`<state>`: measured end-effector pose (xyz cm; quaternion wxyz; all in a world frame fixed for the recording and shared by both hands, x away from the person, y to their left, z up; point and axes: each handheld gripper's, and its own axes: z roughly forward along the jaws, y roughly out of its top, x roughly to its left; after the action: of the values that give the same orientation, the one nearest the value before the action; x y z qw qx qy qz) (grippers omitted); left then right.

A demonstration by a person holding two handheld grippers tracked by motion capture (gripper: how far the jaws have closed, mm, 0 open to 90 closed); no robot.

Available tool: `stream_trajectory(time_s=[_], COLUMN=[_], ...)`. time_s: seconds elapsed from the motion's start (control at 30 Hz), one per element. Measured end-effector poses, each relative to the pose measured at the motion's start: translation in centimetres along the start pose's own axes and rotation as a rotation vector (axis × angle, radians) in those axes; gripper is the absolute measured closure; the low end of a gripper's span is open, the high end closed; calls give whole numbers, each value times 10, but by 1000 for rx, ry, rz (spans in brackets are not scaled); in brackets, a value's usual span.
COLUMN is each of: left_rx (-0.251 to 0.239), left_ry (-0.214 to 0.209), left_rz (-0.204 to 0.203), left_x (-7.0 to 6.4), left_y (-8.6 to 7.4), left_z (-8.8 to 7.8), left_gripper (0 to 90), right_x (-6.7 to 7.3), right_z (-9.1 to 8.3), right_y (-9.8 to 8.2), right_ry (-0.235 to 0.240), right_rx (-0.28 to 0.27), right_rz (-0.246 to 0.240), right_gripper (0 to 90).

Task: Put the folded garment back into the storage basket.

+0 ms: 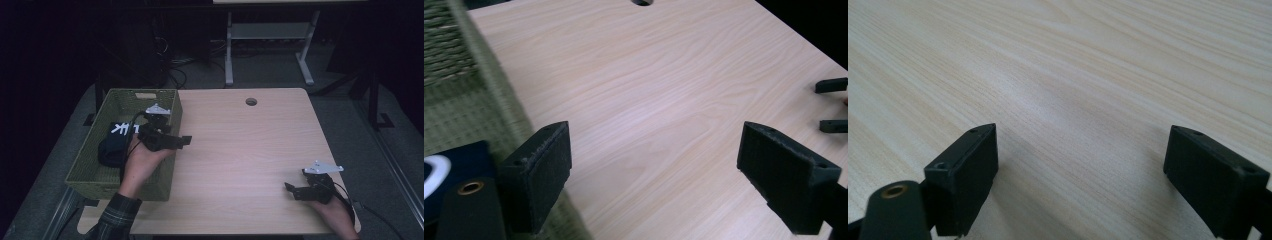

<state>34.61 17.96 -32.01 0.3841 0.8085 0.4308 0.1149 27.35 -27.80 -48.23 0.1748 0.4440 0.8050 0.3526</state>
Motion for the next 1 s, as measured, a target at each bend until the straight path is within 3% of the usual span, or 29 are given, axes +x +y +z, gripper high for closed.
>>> stream_trajectory(time_s=[0.5, 0.67, 0.83, 1.0], left_rx=[7, 22, 26, 32], left_ry=[-46, -70, -67, -77], left_rz=[68, 85, 119, 141], left_x=[-58, -72, -82, -85], left_y=[-13, -26, -39, -52], left_z=[47, 65, 81, 95], left_gripper=[138, 137, 138, 133], right_x=[0, 0, 0, 0], right_z=[0, 0, 0, 0], right_y=[0, 0, 0, 0], right_ry=[0, 0, 0, 0], right_rx=[0, 0, 1, 1], right_rz=[-1, -1, 0, -1], right_gripper=[138, 137, 137, 138])
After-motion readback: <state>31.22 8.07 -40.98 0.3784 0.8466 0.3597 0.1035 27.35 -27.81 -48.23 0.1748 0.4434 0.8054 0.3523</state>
